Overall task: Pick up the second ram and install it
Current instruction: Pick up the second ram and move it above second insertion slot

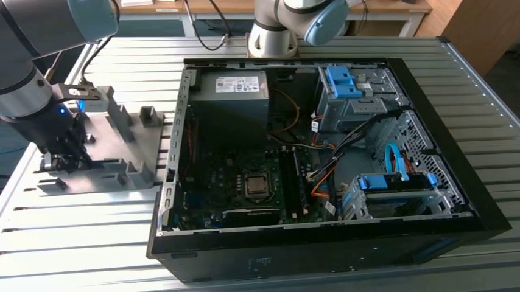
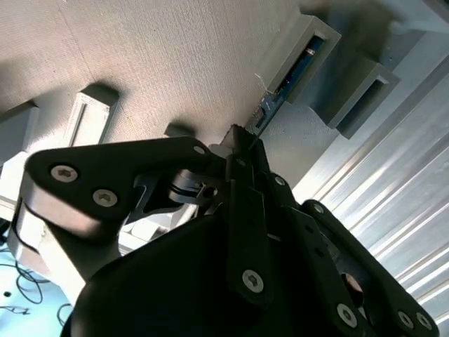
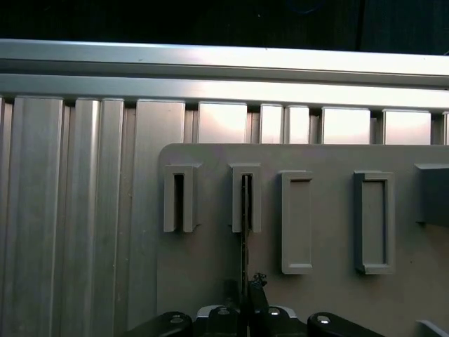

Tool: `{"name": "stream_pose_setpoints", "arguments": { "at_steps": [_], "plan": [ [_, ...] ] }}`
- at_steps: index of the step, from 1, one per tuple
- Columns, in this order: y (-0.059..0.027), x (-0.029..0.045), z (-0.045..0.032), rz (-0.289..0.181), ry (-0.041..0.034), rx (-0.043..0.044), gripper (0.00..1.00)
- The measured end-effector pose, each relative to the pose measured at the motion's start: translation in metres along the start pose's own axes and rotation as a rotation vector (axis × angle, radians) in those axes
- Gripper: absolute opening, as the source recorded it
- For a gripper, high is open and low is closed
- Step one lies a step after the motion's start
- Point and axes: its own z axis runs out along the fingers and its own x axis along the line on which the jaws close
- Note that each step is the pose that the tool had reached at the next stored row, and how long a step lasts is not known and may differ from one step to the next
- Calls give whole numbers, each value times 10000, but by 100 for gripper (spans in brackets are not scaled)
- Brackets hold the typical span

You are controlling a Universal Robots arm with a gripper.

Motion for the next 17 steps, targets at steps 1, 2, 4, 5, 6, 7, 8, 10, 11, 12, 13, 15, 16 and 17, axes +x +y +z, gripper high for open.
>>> {"name": "stream_pose_setpoints", "arguments": {
  "at_steps": [1, 2, 4, 5, 6, 7, 8, 10, 11, 12, 13, 15, 16, 17],
  "plan": [
    [0, 0, 0, 0, 0, 0, 16],
    [0, 0, 0, 0, 1, 0, 14],
    [0, 0, 1, 0, 1, 0, 14],
    [0, 0, 1, 0, 0, 1, 14],
    [0, 0, 1, 0, 0, 0, 14],
    [0, 0, 1, 0, 1, 0, 14],
    [0, 0, 2, 0, 1, 0, 14],
    [0, 0, 2, 0, 0, 0, 14],
    [0, 0, 2, 0, 0, 0, 14],
    [0, 0, 2, 0, 0, 0, 14],
    [0, 0, 2, 0, 0, 0, 14],
    [0, 0, 3, 0, 0, 0, 14],
    [0, 0, 3, 0, 0, 0, 14],
    [0, 0, 3, 0, 0, 0, 14]
  ]
}}
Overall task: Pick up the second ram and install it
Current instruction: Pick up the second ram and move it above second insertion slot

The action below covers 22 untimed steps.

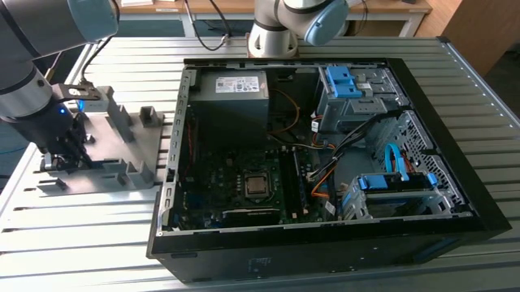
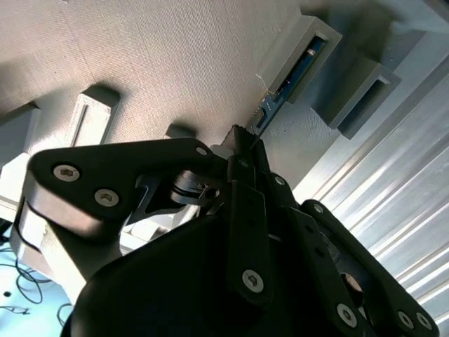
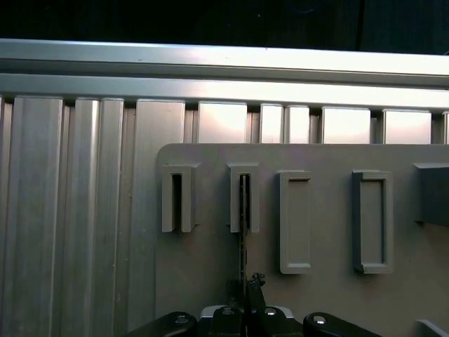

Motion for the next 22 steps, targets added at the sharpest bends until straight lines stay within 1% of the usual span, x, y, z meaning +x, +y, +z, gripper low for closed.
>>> {"name": "stream_pose_setpoints", "arguments": {
  "at_steps": [2, 3, 7, 8, 9, 16, 18, 22],
  "plan": [
    [0, 0, -10, 0, -2, 2, 14],
    [0, -1, -29, 0, -8, 2, 14],
    [1, -2, -168, 0, -67, 1, 14],
    [1, -3, -241, -1, -91, 3, 14],
    [1, -3, -272, 0, -100, 3, 14],
    [1, -6, -470, 0, -187, 5, 14],
    [1, -6, -514, -1, -220, 5, 14],
    [1, -7, -587, -1, -244, 6, 14]
  ]
}}
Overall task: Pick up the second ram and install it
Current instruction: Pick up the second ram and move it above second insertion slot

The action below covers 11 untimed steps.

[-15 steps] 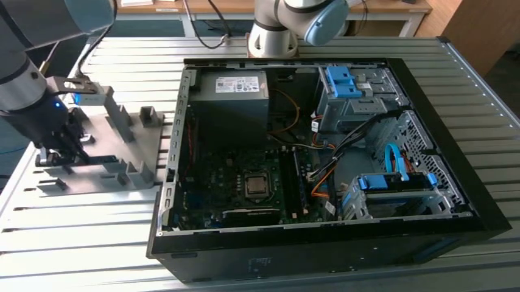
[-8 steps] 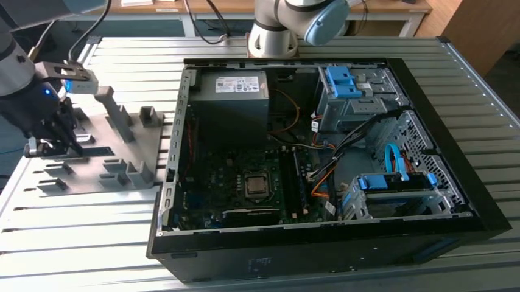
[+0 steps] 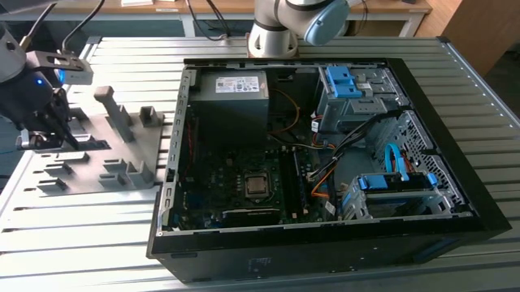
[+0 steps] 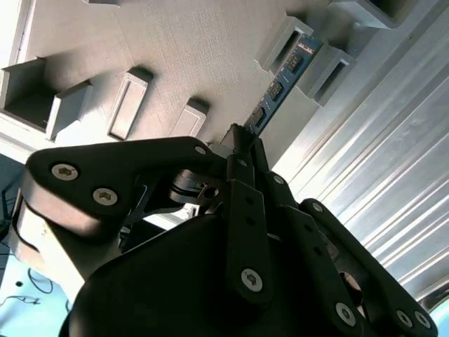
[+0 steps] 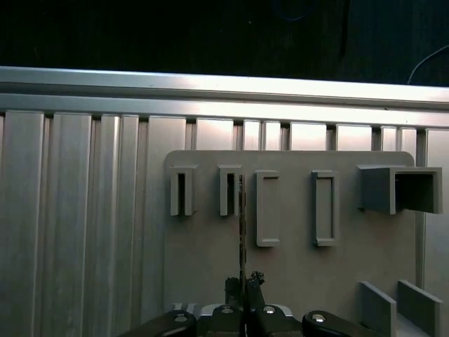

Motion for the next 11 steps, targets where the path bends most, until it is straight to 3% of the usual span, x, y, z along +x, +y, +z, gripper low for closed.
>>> {"name": "stream_pose_setpoints", "arguments": {
  "at_steps": [11],
  "plan": [
    [0, -5, -127, 0, -26, 2, 14]
  ]
}}
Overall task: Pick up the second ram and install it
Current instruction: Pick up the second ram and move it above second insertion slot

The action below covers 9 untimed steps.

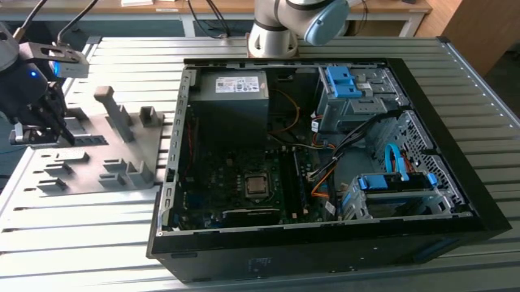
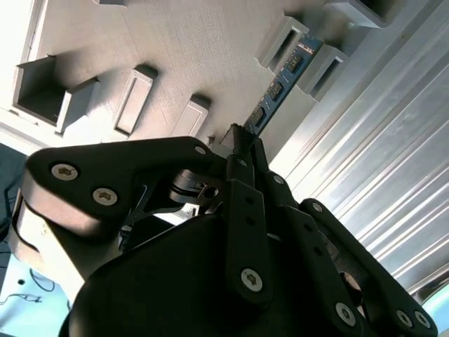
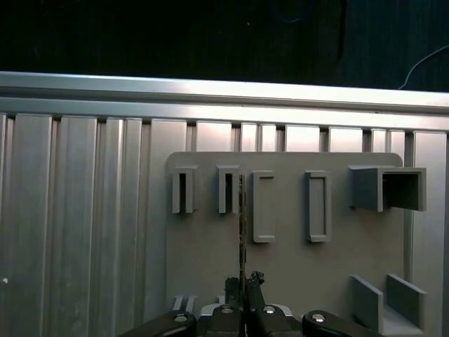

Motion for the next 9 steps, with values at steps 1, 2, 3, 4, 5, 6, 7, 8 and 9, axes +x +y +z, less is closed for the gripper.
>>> {"name": "stream_pose_setpoints", "arguments": {
  "at_steps": [1, 2, 3, 4, 5, 6, 7, 8, 9],
  "plan": [
    [0, -1, -8, 0, 0, -1, 14],
    [0, -1, -16, 0, -1, -1, 14],
    [0, -1, -22, 0, -2, -1, 14],
    [0, -1, -29, 0, -2, -1, 14],
    [0, -1, -36, 0, -2, -1, 14],
    [0, -2, -43, 1, -2, 0, 14],
    [0, -2, -46, 0, -3, 1, 14],
    [-1, -4, -51, -1, -2, 0, 14],
    [-1, -6, -55, -1, -2, -1, 14]
  ]
}}
